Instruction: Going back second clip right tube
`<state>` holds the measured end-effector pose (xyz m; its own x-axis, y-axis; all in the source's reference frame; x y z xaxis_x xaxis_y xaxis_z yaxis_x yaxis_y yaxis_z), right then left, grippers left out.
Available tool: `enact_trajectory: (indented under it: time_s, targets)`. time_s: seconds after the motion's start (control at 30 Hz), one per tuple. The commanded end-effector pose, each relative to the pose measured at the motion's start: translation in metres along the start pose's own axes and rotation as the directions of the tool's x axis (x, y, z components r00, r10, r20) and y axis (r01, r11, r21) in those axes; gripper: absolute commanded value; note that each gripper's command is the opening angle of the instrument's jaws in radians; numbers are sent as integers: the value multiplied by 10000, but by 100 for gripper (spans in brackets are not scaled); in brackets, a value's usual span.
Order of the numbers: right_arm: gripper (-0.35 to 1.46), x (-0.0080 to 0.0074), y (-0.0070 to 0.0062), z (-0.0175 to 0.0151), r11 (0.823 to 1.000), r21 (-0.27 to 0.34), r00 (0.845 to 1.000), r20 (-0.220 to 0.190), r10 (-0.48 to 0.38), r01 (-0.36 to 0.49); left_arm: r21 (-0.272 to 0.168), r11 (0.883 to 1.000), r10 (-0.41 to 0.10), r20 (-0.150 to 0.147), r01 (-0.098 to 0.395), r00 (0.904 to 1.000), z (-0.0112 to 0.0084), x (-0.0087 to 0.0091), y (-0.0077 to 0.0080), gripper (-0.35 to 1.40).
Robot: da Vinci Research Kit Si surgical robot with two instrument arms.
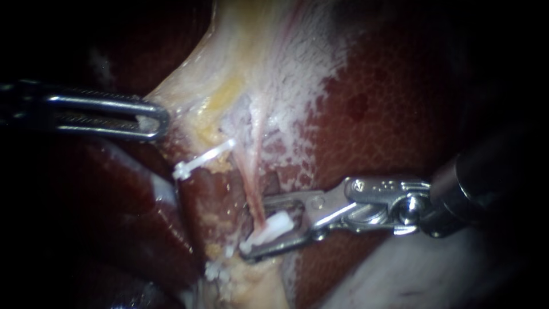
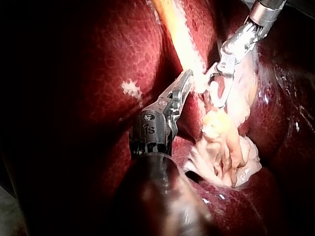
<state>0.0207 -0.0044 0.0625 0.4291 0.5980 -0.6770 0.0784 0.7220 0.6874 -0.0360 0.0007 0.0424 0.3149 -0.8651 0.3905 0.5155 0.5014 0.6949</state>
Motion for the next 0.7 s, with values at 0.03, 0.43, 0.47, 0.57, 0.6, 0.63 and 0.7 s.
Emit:
enact_trajectory:
  time_s: [0.03,0.43,0.47,0.57,0.6,0.63,0.7]
  targets:
    - [60,-1,0,2,10000,-16,10000,7,14,-14,-11,10000,-8,-2,8,10000,1,0,0,-35]
    - [60,-8,-5,19,9908,-1353,9969,784,90,17,-19,10000,-10,2,10,10000,2,0,-1,-35]
    - [60,-8,-5,18,9909,-1346,9963,848,110,5,-20,10000,-10,2,10,10000,2,0,-1,-35]
    - [60,-7,-7,12,9911,-1331,9964,842,129,-16,-19,10000,-8,2,8,10000,2,0,-1,-35]
    - [60,-6,-7,10,9912,-1325,9964,839,140,-28,-18,10000,-8,2,8,10000,2,0,-1,-35]
    - [60,-4,-7,6,9913,-1317,9964,833,158,-47,-17,10000,-7,1,7,10000,1,1,-1,-35]
    - [60,-1,-6,0,9915,-1302,9964,825,186,-78,-14,10000,-5,0,5,10000,1,1,0,-35]
